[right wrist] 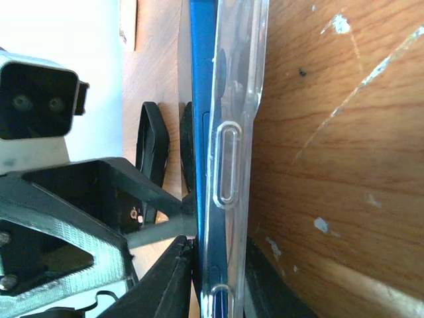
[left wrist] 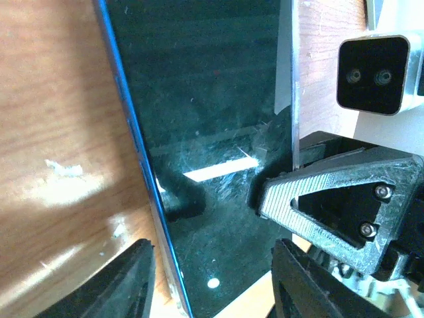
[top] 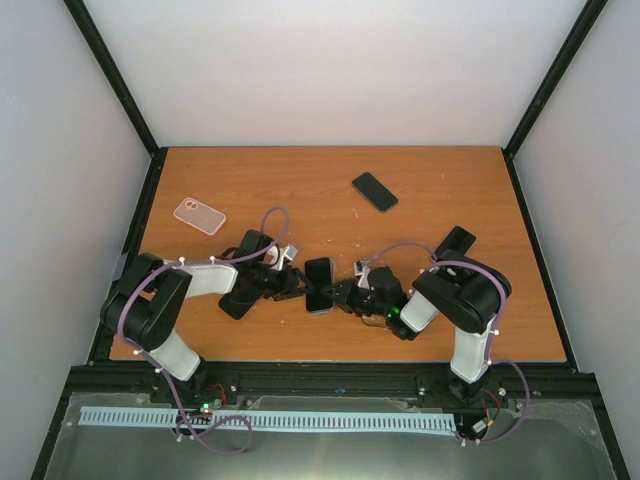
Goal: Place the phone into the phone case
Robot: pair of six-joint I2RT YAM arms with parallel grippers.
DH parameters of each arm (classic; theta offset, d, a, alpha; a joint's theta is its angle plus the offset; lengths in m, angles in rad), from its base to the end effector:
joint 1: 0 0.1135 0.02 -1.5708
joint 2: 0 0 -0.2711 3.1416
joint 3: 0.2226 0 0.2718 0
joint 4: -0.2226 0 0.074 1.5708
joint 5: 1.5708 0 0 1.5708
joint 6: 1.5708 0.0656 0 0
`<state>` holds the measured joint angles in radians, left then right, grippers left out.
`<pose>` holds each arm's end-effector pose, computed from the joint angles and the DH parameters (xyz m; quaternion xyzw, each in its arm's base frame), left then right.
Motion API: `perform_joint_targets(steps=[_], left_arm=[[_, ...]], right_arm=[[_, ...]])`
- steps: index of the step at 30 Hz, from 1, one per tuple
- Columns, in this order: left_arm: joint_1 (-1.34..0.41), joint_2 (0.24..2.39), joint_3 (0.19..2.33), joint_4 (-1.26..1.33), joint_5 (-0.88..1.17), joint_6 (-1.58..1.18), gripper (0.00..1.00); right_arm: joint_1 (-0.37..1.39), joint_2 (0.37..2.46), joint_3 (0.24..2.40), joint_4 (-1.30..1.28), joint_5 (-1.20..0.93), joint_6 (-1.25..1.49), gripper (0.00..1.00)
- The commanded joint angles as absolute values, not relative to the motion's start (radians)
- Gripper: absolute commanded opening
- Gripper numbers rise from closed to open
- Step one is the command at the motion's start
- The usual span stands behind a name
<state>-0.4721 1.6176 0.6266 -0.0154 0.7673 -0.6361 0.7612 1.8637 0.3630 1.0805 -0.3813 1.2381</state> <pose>0.2402 -0.1738 0.0930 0.0309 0.8962 -0.4416 0.0304 0.2003 0.2245 0.0578 0.0944 0.8249 0.5354 0.1550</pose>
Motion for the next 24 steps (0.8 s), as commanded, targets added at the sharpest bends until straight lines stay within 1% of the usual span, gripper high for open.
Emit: perform_joint_targets(steps=[1, 6, 10, 14, 17, 21, 24], left_arm=[[-0.46, 1.565, 0.694, -0.078, 0.672, -0.617, 0.52], [-0.444, 1.598, 0.759, -0.12, 0.594, -0.591, 0.51], [-0.442, 1.693, 0.827, -0.142, 0.595, -0.571, 0.44], [-0.442, 1.701, 0.835, -0.131, 0.567, -0.568, 0.41], [-0.442, 1.74, 0.859, -0.142, 0.56, -0.557, 0.4], [-0.456, 1.788, 0.887, -0.148, 0.531, -0.535, 0.42], [-0.457, 1.809, 0.896, -0.14, 0.564, -0.534, 0.37]], right_arm=[[0.761, 1.872, 0.346, 1.075, -0.382, 1.19, 0.18], [0.761, 1.89, 0.337, 1.102, -0.381, 1.198, 0.18], [0.761, 1.898, 0.345, 1.088, -0.384, 1.191, 0.18], [0.761, 1.89, 0.355, 1.04, -0.391, 1.158, 0.22], [0.761, 1.887, 0.362, 1.007, -0.387, 1.146, 0.24], [0.761, 1.894, 0.363, 1.012, -0.383, 1.148, 0.26], [0.761, 1.895, 0.368, 1.012, -0.379, 1.146, 0.26]])
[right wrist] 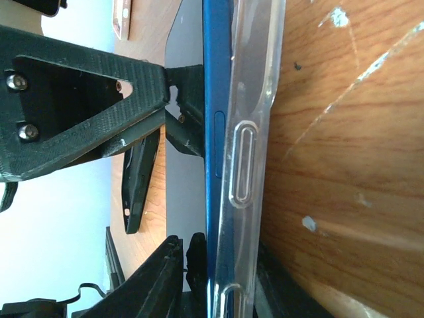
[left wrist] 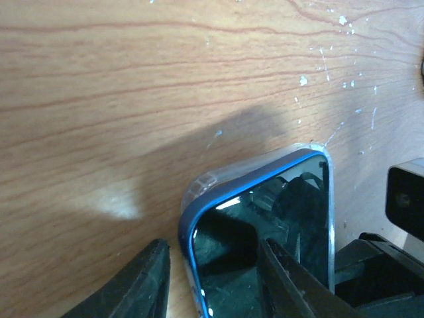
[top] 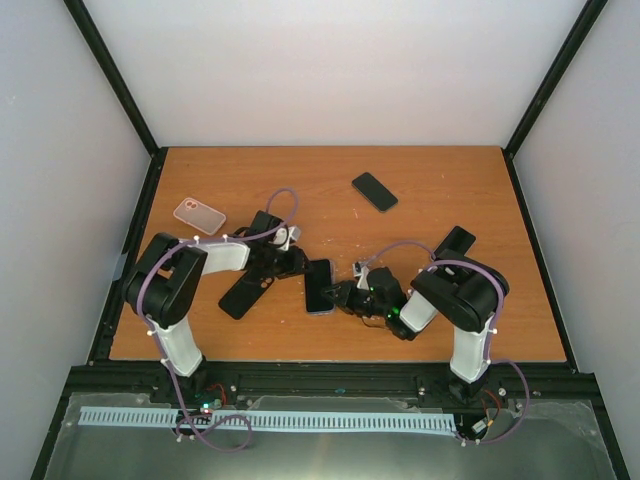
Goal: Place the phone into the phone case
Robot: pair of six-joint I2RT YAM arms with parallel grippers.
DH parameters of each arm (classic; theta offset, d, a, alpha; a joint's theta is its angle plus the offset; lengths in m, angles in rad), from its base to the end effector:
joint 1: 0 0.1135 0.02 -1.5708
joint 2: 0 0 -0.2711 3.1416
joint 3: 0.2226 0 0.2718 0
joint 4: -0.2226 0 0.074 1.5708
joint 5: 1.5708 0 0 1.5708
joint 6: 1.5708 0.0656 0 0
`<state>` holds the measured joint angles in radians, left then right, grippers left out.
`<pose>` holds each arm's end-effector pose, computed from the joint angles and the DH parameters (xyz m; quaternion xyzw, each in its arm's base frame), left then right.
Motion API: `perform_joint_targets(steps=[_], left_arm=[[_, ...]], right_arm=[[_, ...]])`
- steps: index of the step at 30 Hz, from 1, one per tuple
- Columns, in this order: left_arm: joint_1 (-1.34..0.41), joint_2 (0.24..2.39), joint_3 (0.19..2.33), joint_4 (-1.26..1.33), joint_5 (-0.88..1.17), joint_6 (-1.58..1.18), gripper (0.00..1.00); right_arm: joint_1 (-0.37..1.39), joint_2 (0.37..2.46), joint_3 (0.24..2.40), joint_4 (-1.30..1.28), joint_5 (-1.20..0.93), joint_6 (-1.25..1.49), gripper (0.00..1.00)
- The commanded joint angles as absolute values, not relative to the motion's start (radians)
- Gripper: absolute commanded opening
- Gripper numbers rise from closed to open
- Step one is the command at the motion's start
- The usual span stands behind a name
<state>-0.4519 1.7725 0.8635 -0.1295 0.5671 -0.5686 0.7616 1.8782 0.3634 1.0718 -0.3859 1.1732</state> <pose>0.2997 -0.1846 0.0954 0.0194 0.9290 -0.3589 0.0885 0.1990 0.2239 0.0528 0.0692 0.8329 0.5239 0.1642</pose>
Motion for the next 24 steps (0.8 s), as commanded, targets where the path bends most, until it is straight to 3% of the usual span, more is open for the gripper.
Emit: perform_joint_targets(steps=[1, 8, 14, 19, 24], left_arm=[[-0.458, 1.809, 0.897, -0.139, 0.57, -0.538, 0.34], [-0.488, 1.77, 0.9, -0.127, 0.568, -0.547, 0.24], [-0.513, 1.784, 0.921, -0.121, 0.588, -0.563, 0.24], [-0.514, 1.793, 0.911, -0.128, 0.604, -0.584, 0.28], [-0.505, 1.641, 0.867, -0.121, 0.62, -0.6, 0.4]], right_arm=[[0.761, 1.895, 0.37, 1.009, -0.376, 1.146, 0.26], [0.761, 1.864, 0.399, 0.916, -0.346, 1.084, 0.26], [0.76, 1.849, 0.428, 0.865, -0.347, 1.046, 0.26], [0.76, 1.861, 0.43, 0.888, -0.354, 1.047, 0.24], [0.748, 1.845, 0.402, 0.987, -0.424, 1.08, 0.15]])
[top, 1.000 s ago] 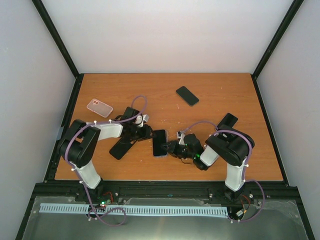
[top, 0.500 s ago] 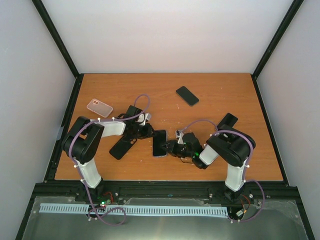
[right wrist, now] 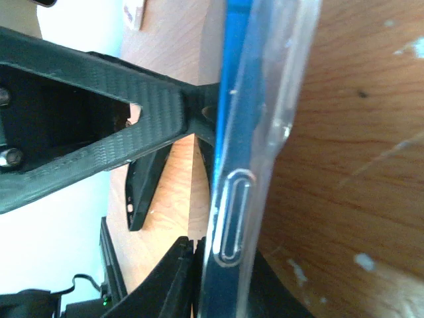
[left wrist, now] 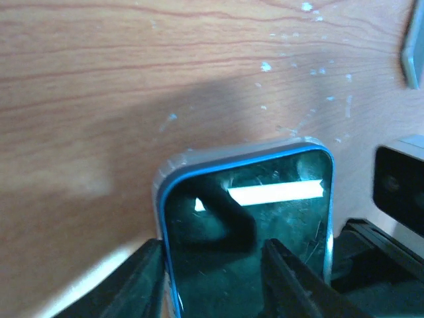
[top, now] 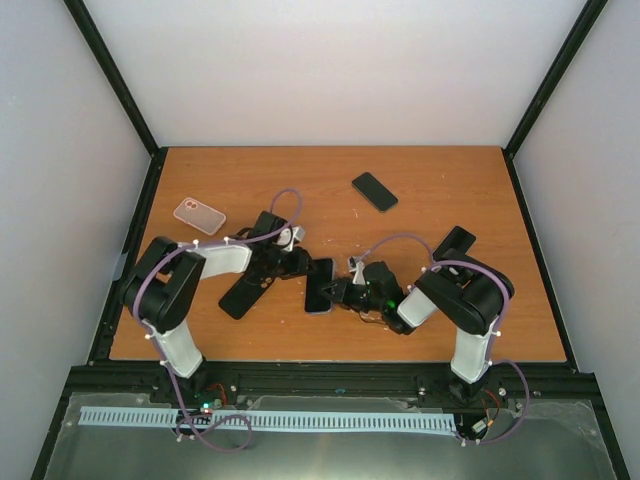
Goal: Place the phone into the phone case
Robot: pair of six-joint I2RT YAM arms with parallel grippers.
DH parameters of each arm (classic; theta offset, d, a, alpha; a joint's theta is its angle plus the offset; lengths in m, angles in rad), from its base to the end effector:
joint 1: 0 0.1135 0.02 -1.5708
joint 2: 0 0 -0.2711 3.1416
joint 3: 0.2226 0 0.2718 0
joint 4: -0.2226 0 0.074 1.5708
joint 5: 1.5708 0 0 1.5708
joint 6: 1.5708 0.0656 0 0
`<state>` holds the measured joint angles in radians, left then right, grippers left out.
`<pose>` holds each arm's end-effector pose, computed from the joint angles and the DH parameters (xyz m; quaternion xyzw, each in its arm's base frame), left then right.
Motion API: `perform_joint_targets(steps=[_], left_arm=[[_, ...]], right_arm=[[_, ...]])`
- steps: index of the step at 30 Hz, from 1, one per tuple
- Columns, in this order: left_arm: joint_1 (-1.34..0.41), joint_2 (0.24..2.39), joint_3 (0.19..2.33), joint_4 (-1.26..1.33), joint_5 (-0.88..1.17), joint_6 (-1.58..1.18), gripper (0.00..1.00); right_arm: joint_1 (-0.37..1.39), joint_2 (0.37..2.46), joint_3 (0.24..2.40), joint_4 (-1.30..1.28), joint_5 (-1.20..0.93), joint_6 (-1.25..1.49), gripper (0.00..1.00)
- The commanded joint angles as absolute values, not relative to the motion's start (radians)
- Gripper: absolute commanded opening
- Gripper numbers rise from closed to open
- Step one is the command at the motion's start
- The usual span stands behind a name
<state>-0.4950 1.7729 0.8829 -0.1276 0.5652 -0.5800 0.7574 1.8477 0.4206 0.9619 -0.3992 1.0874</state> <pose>0.2965 -0.2000 0.1008 0.0368 0.9262 -0.3647 0.0879 0.2089 0.2326 0.0602 0.0343 0.8399 0.5121 0.1763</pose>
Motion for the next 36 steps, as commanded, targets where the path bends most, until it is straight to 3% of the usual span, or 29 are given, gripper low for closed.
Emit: perform_joint_targets(steps=[1, 5, 11, 15, 19, 23, 31, 36], left_arm=[[-0.498, 1.601, 0.867, -0.127, 0.625, -0.603, 0.43], [-0.449, 1.46, 0.873, -0.193, 0.632, -0.6, 0.55], [-0.374, 1.265, 0.887, -0.308, 0.63, -0.587, 0.66], [-0.36, 1.153, 0.893, -0.336, 0.629, -0.583, 0.82], [-0.35, 1.092, 0.868, -0.277, 0.742, -0.583, 0.9], [-0.35, 1.014, 0.829, -0.131, 0.862, -0.678, 0.91], [-0.349, 0.895, 0.796, 0.012, 0.914, -0.791, 0.9], [-0.349, 0.902, 0.736, 0.194, 0.984, -0.921, 0.78]], right_arm=[[0.747, 1.835, 0.394, 0.996, -0.431, 1.084, 0.12], [0.746, 1.792, 0.392, 1.028, -0.486, 1.095, 0.05], [0.746, 1.684, 0.403, 1.068, -0.572, 1.145, 0.06], [0.746, 1.566, 0.45, 0.971, -0.642, 1.107, 0.08], [0.745, 1.425, 0.499, 0.812, -0.653, 1.061, 0.08], [0.745, 1.294, 0.532, 0.755, -0.669, 1.071, 0.08], [0.747, 1.116, 0.581, 0.653, -0.659, 1.054, 0.09], [0.747, 1.071, 0.567, 0.714, -0.685, 1.064, 0.1]])
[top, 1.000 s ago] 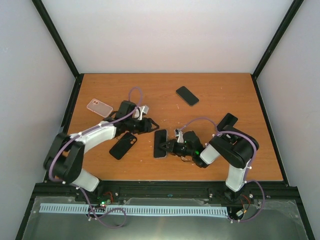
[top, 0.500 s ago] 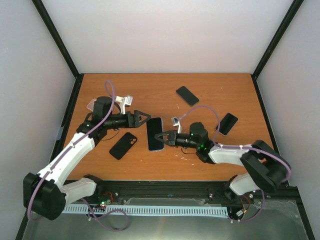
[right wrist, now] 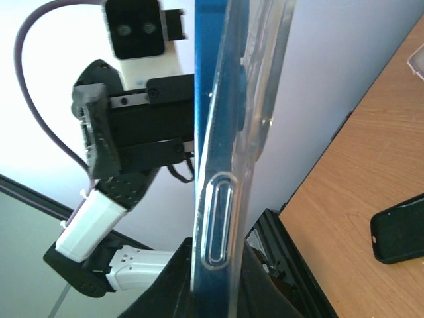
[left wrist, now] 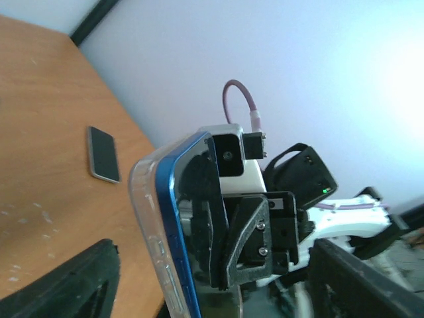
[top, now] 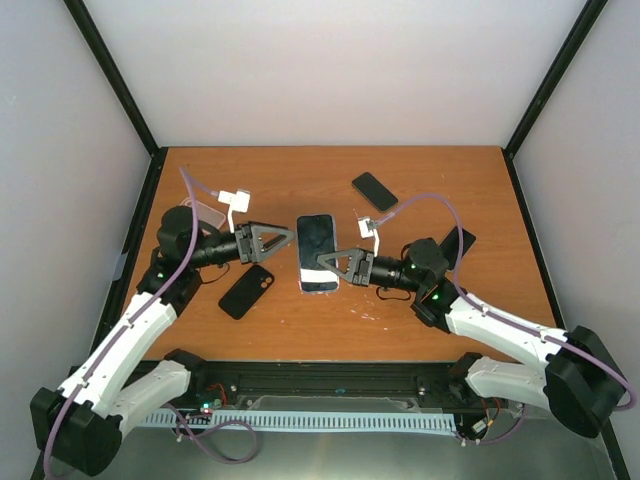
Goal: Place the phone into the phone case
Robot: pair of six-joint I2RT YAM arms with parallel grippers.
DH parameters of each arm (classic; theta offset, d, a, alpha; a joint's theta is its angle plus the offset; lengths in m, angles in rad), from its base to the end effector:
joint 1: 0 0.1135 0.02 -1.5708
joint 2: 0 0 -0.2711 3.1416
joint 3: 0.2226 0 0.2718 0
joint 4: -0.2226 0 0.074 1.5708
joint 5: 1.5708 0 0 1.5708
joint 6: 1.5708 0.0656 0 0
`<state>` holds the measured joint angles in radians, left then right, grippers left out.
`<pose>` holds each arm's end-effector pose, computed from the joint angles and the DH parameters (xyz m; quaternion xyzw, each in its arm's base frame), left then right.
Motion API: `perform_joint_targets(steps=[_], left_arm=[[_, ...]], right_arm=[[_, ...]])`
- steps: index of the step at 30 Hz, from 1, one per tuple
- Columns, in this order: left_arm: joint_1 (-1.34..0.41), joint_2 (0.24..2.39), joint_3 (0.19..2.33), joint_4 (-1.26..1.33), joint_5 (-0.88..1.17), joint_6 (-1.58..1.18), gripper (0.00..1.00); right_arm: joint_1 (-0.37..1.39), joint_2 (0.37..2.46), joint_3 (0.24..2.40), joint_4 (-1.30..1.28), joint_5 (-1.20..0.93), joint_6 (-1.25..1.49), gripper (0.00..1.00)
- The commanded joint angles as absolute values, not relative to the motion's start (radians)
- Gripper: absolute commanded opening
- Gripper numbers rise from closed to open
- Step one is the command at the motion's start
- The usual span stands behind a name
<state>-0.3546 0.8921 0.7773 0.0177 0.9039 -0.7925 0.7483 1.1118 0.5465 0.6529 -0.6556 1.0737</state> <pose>0.2016 -0.1296 0.3427 0.1417 0.7141 -0.5997 0.3323 0.1790 0.2208 0.2762 -0.1307 0.6695 0.6849 0.2561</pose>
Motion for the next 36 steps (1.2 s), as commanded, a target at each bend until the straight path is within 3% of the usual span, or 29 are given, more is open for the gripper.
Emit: perform_joint_targets(steps=[1, 20, 27, 33, 36], left_arm=[[-0.348, 0.905, 0.723, 0.241, 1.005, -0.957, 0.75], [-0.35, 0.992, 0.708, 0.396, 1.02, -1.101, 0.58], [-0.349, 1.012, 0.688, 0.436, 1.039, -1.124, 0.22], [-0.349, 1.017, 0.673, 0.457, 1.07, -1.079, 0.06], [-0.349, 1.022, 0.666, 0.452, 1.079, -1.055, 0.03]], right_arm=[[0.748, 1.067, 0.565, 0.717, -0.684, 1.065, 0.1], [0.786, 1.102, 0.547, 0.78, -0.701, 1.074, 0.11], [0.792, 1.091, 0.531, 0.693, -0.682, 1.023, 0.12], [0.792, 1.05, 0.527, 0.622, -0.615, 1.011, 0.25], [0.792, 1.046, 0.525, 0.629, -0.581, 1.036, 0.29]])
